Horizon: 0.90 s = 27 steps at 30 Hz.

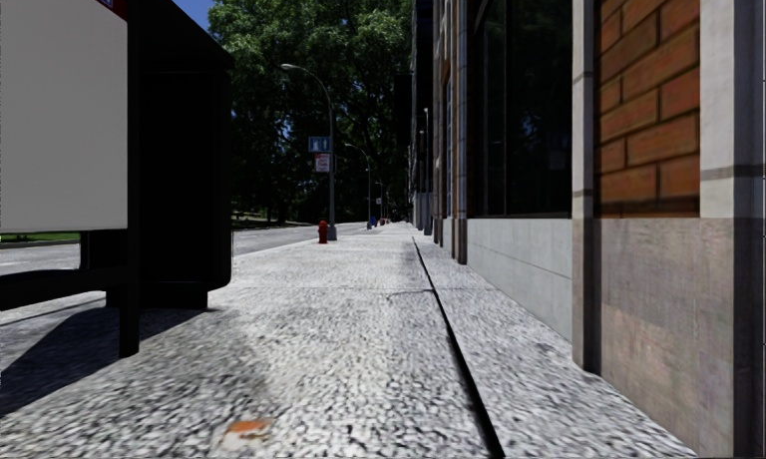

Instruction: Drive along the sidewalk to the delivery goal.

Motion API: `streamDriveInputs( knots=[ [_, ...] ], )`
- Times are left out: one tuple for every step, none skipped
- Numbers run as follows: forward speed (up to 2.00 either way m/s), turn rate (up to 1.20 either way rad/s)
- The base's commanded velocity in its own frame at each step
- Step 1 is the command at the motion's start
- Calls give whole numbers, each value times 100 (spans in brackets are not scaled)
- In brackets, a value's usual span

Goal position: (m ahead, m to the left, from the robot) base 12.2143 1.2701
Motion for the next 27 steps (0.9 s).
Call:
streamDriveInputs(
  knots=[
    [200,55],
    [200,59],
    [200,18],
    [200,3],
    [200,3],
    [200,0],
    [200,0],
    [200,0],
    [200,0],
    [200,0],
    [200,0],
    [200,0],
    [200,0],
    [200,0],
    [200,0],
    [200,0],
    [200,0],
    [200,0],
    [200,0],
    [200,0],
    [200,0],
    [200,0],
    [200,0],
    [200,0],
    [200,5],
    [200,21],
    [200,40]
  ],
)
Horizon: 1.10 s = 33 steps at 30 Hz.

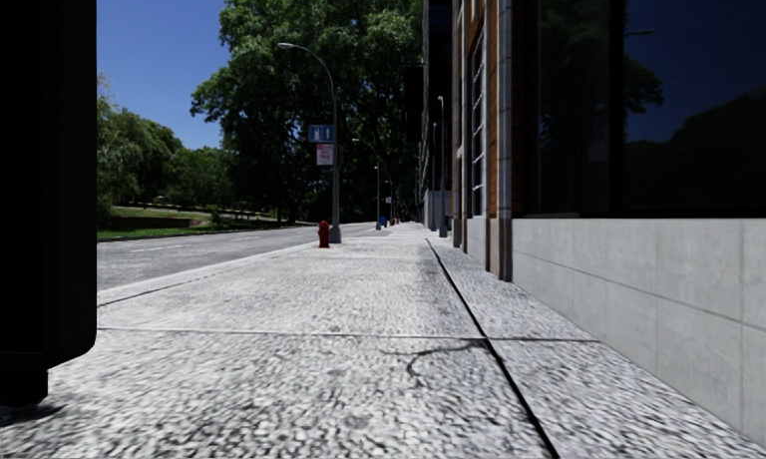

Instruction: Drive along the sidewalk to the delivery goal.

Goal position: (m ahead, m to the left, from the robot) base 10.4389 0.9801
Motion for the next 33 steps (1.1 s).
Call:
streamDriveInputs(
  knots=[
    [200,40],
    [200,53],
    [200,60],
    [200,61],
    [200,61],
    [200,61],
    [200,43],
    [200,19],
    [200,8],
    [200,8],
    [200,1],
    [200,0],
    [200,0],
    [200,0],
    [200,0],
    [200,0],
    [200,0],
    [200,0],
    [200,0],
    [200,0],
    [200,0],
    [200,0],
    [200,0],
    [200,0],
    [200,0],
    [200,0],
    [200,15],
    [200,37],
    [200,49],
    [200,49],
    [200,52],
    [200,45],
    [200,2]
  ],
)
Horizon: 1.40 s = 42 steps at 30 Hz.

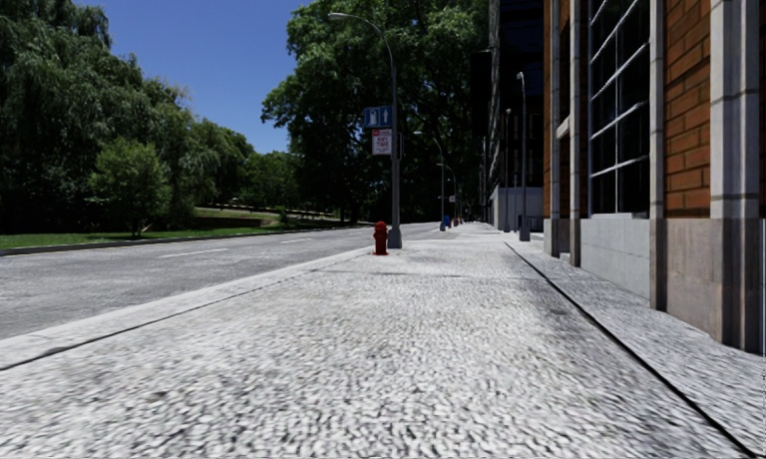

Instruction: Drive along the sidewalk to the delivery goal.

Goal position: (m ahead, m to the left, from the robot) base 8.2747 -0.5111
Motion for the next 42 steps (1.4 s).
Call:
streamDriveInputs(
  knots=[
    [200,2],
    [200,0],
    [200,0],
    [200,0],
    [200,0],
    [200,0],
    [200,0],
    [200,0],
    [200,0],
    [200,0],
    [200,0],
    [200,0],
    [200,0],
    [200,0],
    [200,0],
    [200,0],
    [200,0],
    [200,0],
    [200,0],
    [200,0],
    [200,0],
    [200,0],
    [200,0],
    [200,0],
    [200,0],
    [200,0],
    [200,0],
    [200,0],
    [200,0],
    [200,0],
    [200,0],
    [200,0],
    [200,0],
    [200,0],
    [200,0],
    [200,0],
    [200,0],
    [200,0],
    [200,0],
    [200,0],
    [200,0],
    [200,0]
  ],
)
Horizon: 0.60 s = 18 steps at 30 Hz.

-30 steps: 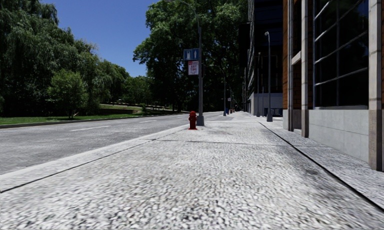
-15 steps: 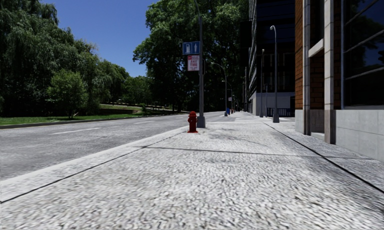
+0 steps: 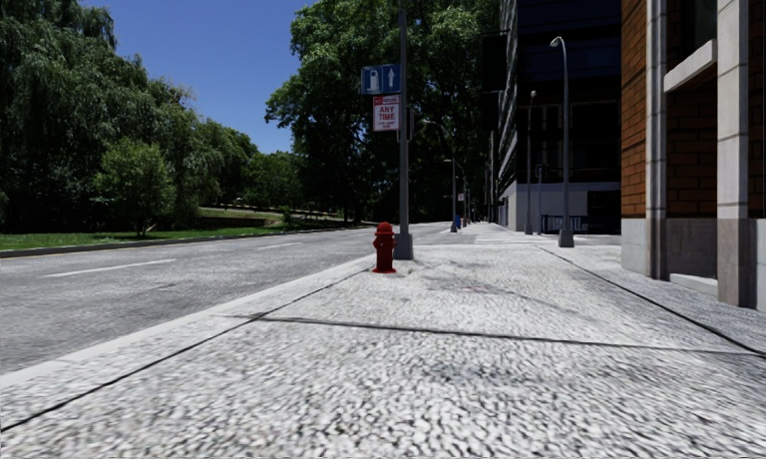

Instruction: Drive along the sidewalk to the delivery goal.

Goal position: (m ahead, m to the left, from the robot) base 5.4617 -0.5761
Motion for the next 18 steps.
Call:
streamDriveInputs(
  knots=[
    [200,0],
    [200,0],
    [200,0],
    [200,0],
    [200,0],
    [200,0],
    [200,0],
    [200,0],
    [200,0],
    [200,0],
    [200,0],
    [200,0],
    [200,0],
    [200,0],
    [200,0],
    [200,0],
    [200,0],
    [200,0]
  ],
)
